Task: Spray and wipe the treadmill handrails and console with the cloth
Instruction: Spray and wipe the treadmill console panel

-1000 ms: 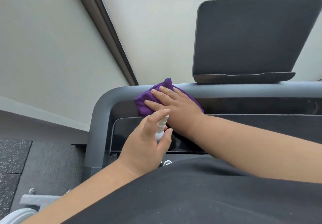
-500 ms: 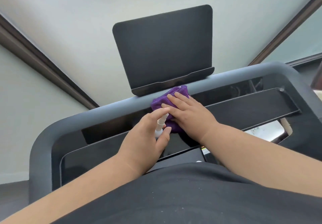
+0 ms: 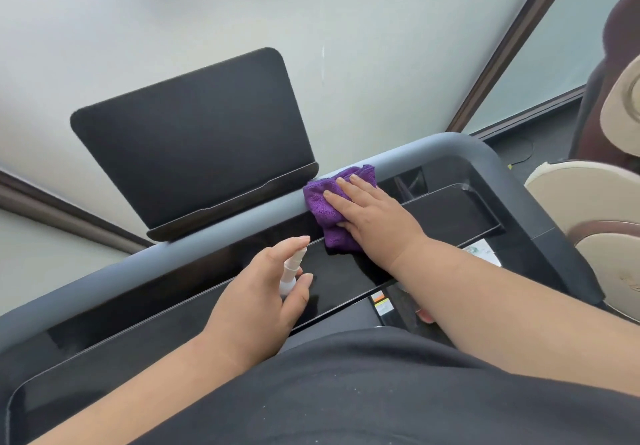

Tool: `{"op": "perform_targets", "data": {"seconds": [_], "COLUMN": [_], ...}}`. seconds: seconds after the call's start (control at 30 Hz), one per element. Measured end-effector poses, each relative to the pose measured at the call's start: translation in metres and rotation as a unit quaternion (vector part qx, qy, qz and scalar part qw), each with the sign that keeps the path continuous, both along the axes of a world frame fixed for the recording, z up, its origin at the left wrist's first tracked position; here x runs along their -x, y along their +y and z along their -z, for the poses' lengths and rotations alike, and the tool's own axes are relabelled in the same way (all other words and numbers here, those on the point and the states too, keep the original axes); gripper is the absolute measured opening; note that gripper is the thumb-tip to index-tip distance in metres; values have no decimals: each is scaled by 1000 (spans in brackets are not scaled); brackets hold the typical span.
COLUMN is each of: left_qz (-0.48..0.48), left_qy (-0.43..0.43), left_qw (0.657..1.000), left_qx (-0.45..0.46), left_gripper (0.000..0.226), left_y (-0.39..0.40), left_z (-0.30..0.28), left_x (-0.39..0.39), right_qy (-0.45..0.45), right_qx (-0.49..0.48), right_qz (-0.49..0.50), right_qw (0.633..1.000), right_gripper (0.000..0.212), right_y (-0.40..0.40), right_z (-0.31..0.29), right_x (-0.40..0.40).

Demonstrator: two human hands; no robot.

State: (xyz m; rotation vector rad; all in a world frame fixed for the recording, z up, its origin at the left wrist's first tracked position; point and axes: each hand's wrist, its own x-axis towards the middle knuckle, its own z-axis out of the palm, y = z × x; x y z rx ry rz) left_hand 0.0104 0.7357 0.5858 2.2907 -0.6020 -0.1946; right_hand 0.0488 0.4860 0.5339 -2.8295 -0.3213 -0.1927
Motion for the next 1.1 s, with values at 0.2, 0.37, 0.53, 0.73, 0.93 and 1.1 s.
{"op": "perform_targets", "data": {"seconds": [0.2,0.37,0.53,0.73,0.93,1.1], "left_qz": [0,-8,-30,-45,-13,56], "left_qy": [6,-1,-9,-21,-28,-19], "left_qw": [1000,999,998,996,998,994], "left_qx": [-26,-43,-58,-74,-62,-90], "left_gripper": [53,48,47,45,46,47], "left_y": [-57,-96,-128,-169,-199,-242], "left_z": [0,-3,-7,-14,-10,-5], "left_x": [-1,-2,-15,-44,-48,-45], "right_qy": [-28,-35,-38,-21,-61,-48], "right_qx": [4,-1,14,-112,-249,-204], "right_qz": [-14,-16,9,76,101,99], "right_qw": [999,999,999,991,961,973], "right_gripper": [48,48,48,43,44,47], "right_y": [-52,-90,-134,-154,-159,-186], "right_z": [9,11,10,-8,-40,-51], "right_x": [-1,-4,-2,15,80,140]}}
